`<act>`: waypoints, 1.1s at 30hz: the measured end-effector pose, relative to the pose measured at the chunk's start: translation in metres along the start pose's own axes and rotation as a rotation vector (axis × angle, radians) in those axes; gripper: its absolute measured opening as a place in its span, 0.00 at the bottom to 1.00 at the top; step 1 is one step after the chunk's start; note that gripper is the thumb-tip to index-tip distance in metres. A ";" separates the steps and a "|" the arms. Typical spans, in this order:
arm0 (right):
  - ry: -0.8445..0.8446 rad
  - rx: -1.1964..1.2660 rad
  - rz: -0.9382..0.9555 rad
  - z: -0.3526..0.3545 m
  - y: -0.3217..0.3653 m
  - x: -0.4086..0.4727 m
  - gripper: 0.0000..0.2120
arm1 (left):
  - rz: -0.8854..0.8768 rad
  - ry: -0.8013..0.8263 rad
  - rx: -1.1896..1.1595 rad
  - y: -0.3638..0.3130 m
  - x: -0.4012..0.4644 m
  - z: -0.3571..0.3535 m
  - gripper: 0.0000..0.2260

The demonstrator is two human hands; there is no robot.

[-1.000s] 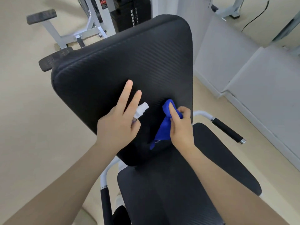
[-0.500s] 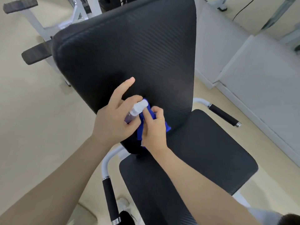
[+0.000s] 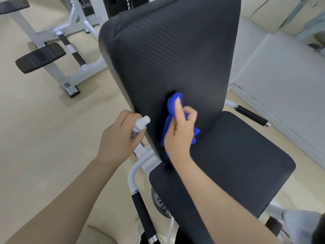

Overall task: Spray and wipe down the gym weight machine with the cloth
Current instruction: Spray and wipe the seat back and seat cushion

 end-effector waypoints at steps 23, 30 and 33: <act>0.225 0.049 -0.418 -0.014 -0.026 -0.093 0.20 | 0.093 0.146 -0.225 -0.027 -0.047 -0.044 0.13; 0.204 -0.188 -0.060 0.014 -0.075 -0.028 0.35 | 0.105 0.121 -0.242 -0.033 -0.047 -0.053 0.09; 0.160 -0.151 -0.128 0.022 -0.090 -0.006 0.36 | 0.060 0.118 -0.194 -0.035 -0.049 -0.059 0.09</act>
Point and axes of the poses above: each hand's wrist, its own x-axis towards the middle knuckle, its own z-axis out of the back of the hand, y = z × x, the point moved 2 cm from there along x, towards the middle knuckle, and after that the axes turned 1 degree about x, right-handed, at the moved point
